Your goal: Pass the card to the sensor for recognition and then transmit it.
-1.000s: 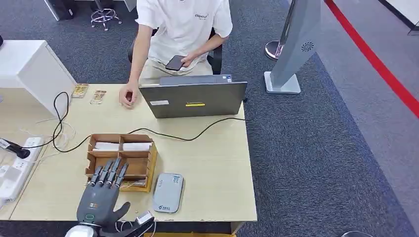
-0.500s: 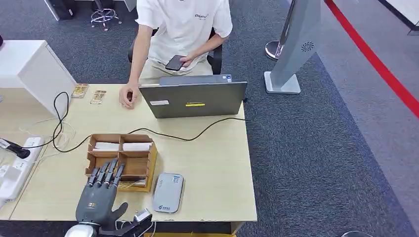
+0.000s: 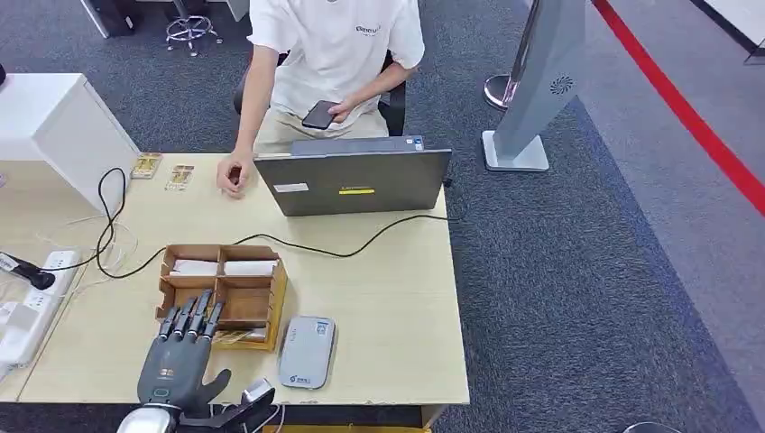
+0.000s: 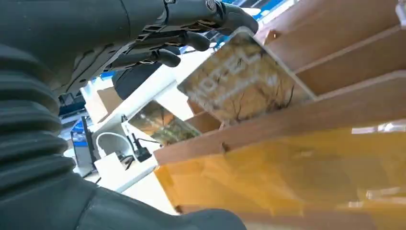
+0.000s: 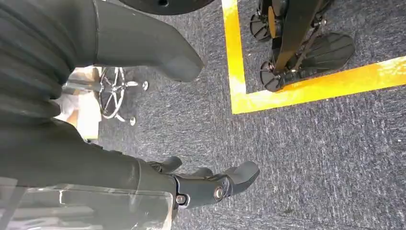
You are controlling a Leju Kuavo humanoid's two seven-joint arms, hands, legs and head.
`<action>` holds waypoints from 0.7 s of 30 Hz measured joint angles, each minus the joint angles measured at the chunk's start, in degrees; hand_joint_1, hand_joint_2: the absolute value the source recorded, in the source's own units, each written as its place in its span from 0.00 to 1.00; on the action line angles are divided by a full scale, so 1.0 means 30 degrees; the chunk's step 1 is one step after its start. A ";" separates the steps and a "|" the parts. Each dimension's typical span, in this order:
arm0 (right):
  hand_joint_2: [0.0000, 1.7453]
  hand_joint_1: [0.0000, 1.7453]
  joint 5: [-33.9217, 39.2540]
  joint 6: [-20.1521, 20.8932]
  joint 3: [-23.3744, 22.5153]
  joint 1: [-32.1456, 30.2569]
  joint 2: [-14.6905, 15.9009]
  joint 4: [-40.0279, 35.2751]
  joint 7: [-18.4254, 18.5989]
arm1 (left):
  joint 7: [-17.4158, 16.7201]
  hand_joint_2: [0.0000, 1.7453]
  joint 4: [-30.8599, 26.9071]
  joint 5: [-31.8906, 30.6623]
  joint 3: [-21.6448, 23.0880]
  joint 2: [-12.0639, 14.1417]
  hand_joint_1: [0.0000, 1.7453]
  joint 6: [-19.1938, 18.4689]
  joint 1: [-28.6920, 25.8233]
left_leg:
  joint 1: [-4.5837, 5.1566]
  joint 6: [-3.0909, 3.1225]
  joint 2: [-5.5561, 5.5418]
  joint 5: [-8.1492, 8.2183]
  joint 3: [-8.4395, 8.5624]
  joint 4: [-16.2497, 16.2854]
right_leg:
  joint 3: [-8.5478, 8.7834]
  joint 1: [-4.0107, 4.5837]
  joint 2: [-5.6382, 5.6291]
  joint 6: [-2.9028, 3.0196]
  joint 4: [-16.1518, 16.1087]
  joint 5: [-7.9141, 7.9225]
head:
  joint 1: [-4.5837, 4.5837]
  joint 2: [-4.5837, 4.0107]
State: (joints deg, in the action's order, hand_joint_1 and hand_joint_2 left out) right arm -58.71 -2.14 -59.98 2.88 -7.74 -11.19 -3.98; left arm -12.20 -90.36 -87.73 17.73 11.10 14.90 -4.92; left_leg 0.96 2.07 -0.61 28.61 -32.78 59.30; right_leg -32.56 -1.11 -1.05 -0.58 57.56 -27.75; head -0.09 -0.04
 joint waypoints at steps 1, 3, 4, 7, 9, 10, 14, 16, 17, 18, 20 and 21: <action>1.00 0.00 -0.0037 0.0000 0.0000 0.0002 -0.0007 0.0000 0.0000 | 0.0065 1.00 0.0078 -0.0007 -0.0015 -0.0050 0.00 0.0122 0.0065 | 0.0000 0.0000 0.0000 0.0000 0.0000 0.0000 | 0.0001 0.0000 0.0000 0.0000 0.0000 0.0000 | 0.0000 0.0000; 1.00 0.00 -0.0037 0.0022 0.0000 0.0004 -0.0022 0.0000 0.0000 | 0.0109 1.00 0.0174 -0.0007 -0.0022 -0.0132 0.00 0.0285 0.0120 | 0.0000 0.0000 0.0002 0.0000 0.0001 0.0000 | 0.0000 0.0000 0.0001 0.0000 0.0000 0.0000 | 0.0000 0.0000; 1.00 0.00 -0.0051 0.0051 0.0000 0.0003 -0.0029 0.0000 0.0000 | 0.0154 1.00 0.0241 -0.0007 -0.0022 -0.0197 0.00 0.0374 0.0146 | 0.0000 0.0000 0.0002 0.0001 0.0000 0.0000 | 0.0000 0.0000 0.0000 0.0000 0.0000 0.0000 | 0.0000 0.0000; 1.00 0.00 -0.0073 0.0051 0.0000 0.0015 -0.0058 0.0000 -0.0015 | 0.0219 1.00 0.0401 -0.0014 -0.0022 -0.0314 0.00 0.0578 0.0269 | 0.0001 0.0000 -0.0003 0.0000 0.0000 0.0001 | 0.0000 0.0000 0.0001 0.0000 0.0000 0.0000 | 0.0000 0.0000; 1.00 0.00 -0.0080 0.0051 0.0000 0.0018 -0.0066 0.0000 -0.0022 | 0.0248 1.00 0.0430 -0.0014 -0.0022 -0.0387 0.00 0.0658 0.0329 | 0.0000 0.0000 -0.0002 0.0001 -0.0001 0.0001 | 0.0000 0.0000 0.0000 0.0000 0.0000 0.0000 | 0.0000 0.0000; 1.00 0.00 -0.0080 0.0051 0.0000 0.0015 -0.0073 0.0000 -0.0022 | 0.0256 1.00 0.0437 -0.0014 -0.0022 -0.0423 0.00 0.0658 0.0356 | 0.0000 0.0000 -0.0002 0.0001 -0.0001 0.0000 | 0.0000 0.0000 0.0000 0.0000 0.0000 0.0000 | 0.0000 0.0000; 1.00 0.00 -0.0088 0.0080 0.0000 0.0017 -0.0109 0.0000 -0.0022 | 0.0263 1.00 0.0445 -0.0015 -0.0030 -0.0474 0.00 0.0672 0.0432 | 0.0000 0.0000 -0.0002 0.0000 0.0000 0.0000 | 0.0000 0.0000 0.0000 0.0000 0.0000 0.0000 | 0.0000 0.0000; 1.00 0.00 -0.0088 0.0080 0.0000 0.0017 -0.0131 0.0000 -0.0043 | 0.0270 1.00 0.0445 -0.0015 -0.0022 -0.0481 0.00 0.0687 0.0442 | 0.0000 0.0000 -0.0001 0.0000 0.0000 0.0000 | 0.0000 0.0000 0.0000 0.0000 0.0000 0.0000 | 0.0000 0.0000; 1.00 0.00 -0.0088 0.0080 0.0000 0.0016 -0.0131 0.0000 -0.0065 | 0.0270 1.00 0.0445 -0.0015 -0.0022 -0.0496 0.00 0.0687 0.0446 | 0.0000 0.0000 -0.0001 0.0000 0.0000 0.0000 | 0.0000 0.0000 0.0000 0.0000 0.0000 0.0000 | 0.0000 0.0000; 1.00 0.00 -0.0088 0.0087 0.0000 0.0017 -0.0138 0.0000 -0.0073 | 0.0270 1.00 0.0445 -0.0015 -0.0029 -0.0510 0.00 0.0694 0.0448 | 0.0000 0.0000 -0.0001 0.0000 0.0000 0.0000 | 0.0000 0.0000 0.0000 0.0000 0.0000 0.0000 | 0.0000 0.0000; 1.00 0.00 -0.0088 0.0088 0.0000 0.0018 -0.0153 0.0000 -0.0073 | 0.0270 1.00 0.0445 -0.0014 -0.0022 -0.0532 0.00 0.0694 0.0448 | 0.0000 0.0000 -0.0001 0.0000 0.0000 0.0000 | 0.0000 0.0000 0.0000 0.0000 0.0000 0.0000 | 0.0000 0.0000; 1.00 0.00 -0.0088 0.0087 0.0000 0.0017 -0.0160 0.0000 -0.0073 | 0.0270 1.00 0.0445 -0.0015 -0.0023 -0.0540 0.00 0.0694 0.0448 | 0.0000 0.0000 -0.0001 0.0000 0.0000 0.0000 | 0.0000 0.0000 0.0000 0.0000 0.0000 0.0000 | 0.0000 0.0000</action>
State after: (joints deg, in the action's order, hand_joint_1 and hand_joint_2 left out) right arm -58.97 -1.88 -59.98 2.93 -8.22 -11.19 -4.20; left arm -11.39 -89.02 -87.78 17.66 9.49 16.98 -3.58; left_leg 0.96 2.07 -0.62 28.61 -32.78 59.30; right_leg -32.56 -1.11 -1.05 -0.58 57.56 -27.75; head -0.09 -0.04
